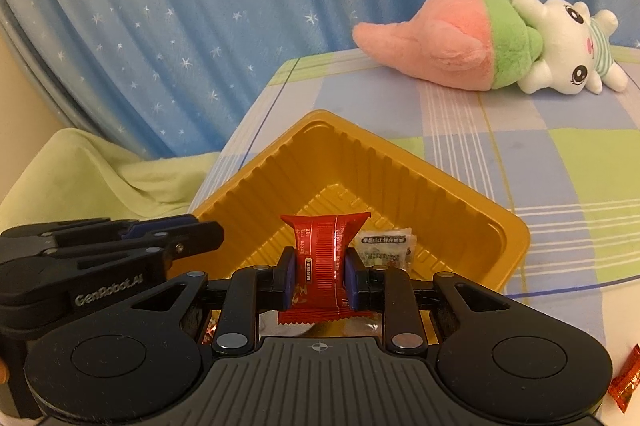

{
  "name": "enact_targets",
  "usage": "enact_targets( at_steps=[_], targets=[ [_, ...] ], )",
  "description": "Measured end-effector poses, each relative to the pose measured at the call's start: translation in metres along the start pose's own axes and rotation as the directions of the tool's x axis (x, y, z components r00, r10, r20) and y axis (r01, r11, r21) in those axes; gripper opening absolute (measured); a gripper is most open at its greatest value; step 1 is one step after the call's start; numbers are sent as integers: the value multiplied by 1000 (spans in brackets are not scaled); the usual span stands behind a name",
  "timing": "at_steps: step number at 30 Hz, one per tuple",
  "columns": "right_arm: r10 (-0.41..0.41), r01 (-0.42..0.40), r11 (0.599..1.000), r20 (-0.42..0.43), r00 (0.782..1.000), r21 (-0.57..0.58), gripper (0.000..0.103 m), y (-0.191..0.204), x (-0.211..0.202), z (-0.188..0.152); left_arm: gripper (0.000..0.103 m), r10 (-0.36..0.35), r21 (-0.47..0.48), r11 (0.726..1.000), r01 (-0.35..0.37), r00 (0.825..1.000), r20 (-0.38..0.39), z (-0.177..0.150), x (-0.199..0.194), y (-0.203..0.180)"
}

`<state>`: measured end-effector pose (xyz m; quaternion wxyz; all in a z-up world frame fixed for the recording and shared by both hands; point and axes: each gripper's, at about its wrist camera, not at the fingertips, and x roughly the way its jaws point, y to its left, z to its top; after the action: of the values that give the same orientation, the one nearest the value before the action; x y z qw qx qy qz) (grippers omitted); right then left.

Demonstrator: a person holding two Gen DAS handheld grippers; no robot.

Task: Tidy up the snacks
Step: 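Open both tools to drop the snacks into the orange tray, then move both open tools back toward the loose red and yellow candies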

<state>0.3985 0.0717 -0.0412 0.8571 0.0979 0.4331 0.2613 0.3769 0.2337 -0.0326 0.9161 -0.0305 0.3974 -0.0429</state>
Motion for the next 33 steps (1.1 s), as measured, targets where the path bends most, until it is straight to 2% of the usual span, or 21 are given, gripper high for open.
enact_targets(
  at_steps=[4, 6, 8, 10, 12, 18, 20, 28, 33],
  targets=[
    [13, -13, 1000, 11, 1000, -1, 25, 2, 2, 4, 20, -1, -17, 1000, 1, 1000, 4, -1, -4, 4],
    [23, -23, 1000, 24, 999, 5, 25, 3, 2, 6, 23, 4, -25, 1000, -4, 1000, 4, -2, -6, 5],
    [27, -27, 1000, 27, 999, 14, 30, 4, 2, 9, 28, 7, -37, 999, -7, 1000, 3, -3, -8, 7],
    [24, -25, 999, 40, 999, 22, 60, 4, 0, 10, 31, 7, -53, 999, -6, 1000, 3, -4, -11, 9],
    [26, -28, 999, 81, 996, 30, 67, 3, -6, 9, 32, 8, -60, 998, -8, 1000, 6, -6, -15, 9],
    [10, -13, 999, 88, 996, 37, 68, 1, -18, 11, 40, 5, -72, 997, -5, 1000, 8, -11, -26, 8],
    [4, -8, 999, 89, 996, 43, 70, 0, -23, 9, 48, 5, -77, 997, -4, 1000, 10, -12, -30, 7],
    [-19, 12, 998, 110, 994, 67, 82, -7, -53, -4, 60, -3, -86, 996, 6, 1000, 27, -17, -51, -3],
    [-37, 26, 996, 123, 992, 90, 84, -14, -76, -17, 70, 0, -74, 997, 3, 999, 48, -23, -69, -16]
  ],
)
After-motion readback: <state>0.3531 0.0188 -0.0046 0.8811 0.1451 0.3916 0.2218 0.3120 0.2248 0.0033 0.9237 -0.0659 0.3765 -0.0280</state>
